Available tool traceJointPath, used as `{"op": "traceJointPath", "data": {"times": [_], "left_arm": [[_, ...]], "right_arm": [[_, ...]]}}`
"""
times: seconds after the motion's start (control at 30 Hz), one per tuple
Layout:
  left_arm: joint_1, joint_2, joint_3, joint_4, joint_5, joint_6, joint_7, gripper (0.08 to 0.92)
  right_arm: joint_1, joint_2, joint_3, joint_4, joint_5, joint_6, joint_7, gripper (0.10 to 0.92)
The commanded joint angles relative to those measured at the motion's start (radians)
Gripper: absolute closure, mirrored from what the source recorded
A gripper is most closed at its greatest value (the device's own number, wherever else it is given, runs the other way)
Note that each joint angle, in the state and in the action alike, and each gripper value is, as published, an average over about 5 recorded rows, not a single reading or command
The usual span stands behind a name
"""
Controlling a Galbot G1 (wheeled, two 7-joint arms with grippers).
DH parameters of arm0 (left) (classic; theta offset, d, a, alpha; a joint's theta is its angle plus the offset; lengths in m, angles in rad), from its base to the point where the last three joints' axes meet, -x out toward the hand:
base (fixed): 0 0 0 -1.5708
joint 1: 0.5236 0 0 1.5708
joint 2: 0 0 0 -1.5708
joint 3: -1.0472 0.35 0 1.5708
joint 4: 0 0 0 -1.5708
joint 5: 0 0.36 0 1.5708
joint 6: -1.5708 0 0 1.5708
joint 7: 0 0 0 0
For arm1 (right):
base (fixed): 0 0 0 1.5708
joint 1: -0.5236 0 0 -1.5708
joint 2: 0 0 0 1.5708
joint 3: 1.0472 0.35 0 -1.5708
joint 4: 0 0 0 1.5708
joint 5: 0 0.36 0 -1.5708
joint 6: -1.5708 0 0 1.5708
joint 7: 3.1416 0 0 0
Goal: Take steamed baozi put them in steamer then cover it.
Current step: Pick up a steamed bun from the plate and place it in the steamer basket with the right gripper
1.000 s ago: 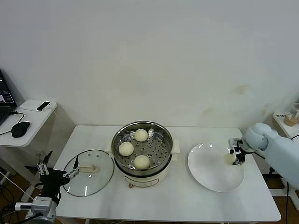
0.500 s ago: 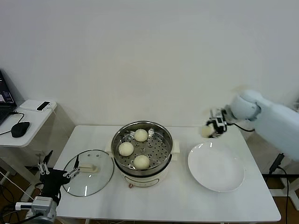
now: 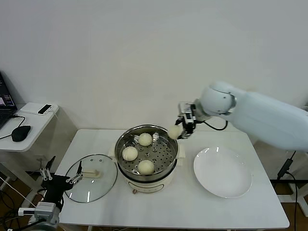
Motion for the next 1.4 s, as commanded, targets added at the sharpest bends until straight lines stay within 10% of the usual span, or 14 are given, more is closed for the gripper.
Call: {"op": "traceJointPath", "data": {"times": [0.03,1.0,1.4], "left_arm": [[0.001,-0.001,-0.004,-0.001,-0.001,0.000,0.000,0.177],[-0.007,-0.007,-0.010,-0.001,-0.006,0.000,0.001,0.177],[-0.010,-0.006,-0.008,-0.003,-0.006,0.001,0.001,0.177]], "right_arm": [[-0.025,0.193,-0.080,-0.056,0.129,-0.105,0.108,0.431],[-0.135,0.204,-0.090,-0.148,0.011,-0.108,0.112,0.423],[-0.100,0.088,-0.009,-0.010,0.039,-0.108,0.143,0.207]]}}
